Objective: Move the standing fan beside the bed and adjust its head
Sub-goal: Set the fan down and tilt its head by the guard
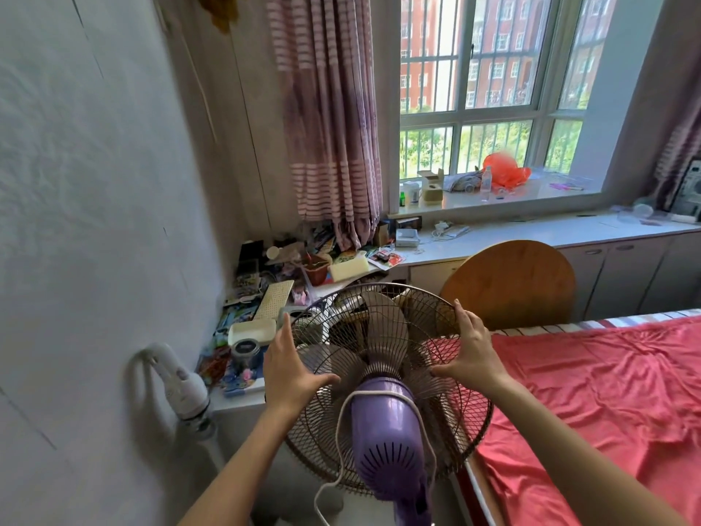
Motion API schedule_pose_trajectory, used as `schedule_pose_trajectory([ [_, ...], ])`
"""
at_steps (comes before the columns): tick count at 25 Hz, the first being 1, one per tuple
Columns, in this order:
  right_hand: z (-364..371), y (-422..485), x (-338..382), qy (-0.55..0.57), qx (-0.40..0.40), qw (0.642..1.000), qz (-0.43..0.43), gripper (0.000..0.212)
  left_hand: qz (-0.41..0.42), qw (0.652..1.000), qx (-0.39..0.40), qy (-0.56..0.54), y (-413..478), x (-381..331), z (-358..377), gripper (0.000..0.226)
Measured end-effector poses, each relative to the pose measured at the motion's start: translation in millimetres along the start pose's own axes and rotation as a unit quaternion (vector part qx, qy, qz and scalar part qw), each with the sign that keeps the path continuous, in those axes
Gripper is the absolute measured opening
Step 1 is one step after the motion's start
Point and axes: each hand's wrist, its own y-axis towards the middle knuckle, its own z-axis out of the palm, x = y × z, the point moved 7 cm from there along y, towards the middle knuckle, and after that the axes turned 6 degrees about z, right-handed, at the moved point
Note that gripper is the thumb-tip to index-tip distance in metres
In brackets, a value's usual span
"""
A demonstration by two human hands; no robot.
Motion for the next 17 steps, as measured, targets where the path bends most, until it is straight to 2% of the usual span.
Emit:
schedule_pose_trajectory([
  [8, -1.4, -24.6, -5.7, 0.029, -0.030, 0.998, -0.045, 0.135, 0.001, 0.998, -0.059, 0.027, -40.4, -0.5, -15.3, 0.148],
  [13, -4.9, -17.7, -4.3, 0.029, 0.002, 0.999, -0.034, 0.133, -0.015, 0.998, -0.045, 0.051, -41.8, 0.1, -20.8, 0.143],
  [17, -0.4, -13.2, 2.1, 0.025, 0.014, 0.999, -0.033, 0.134, -0.021, 0.997, -0.041, 0.055, -42.5, 7.7, -19.3, 0.128],
])
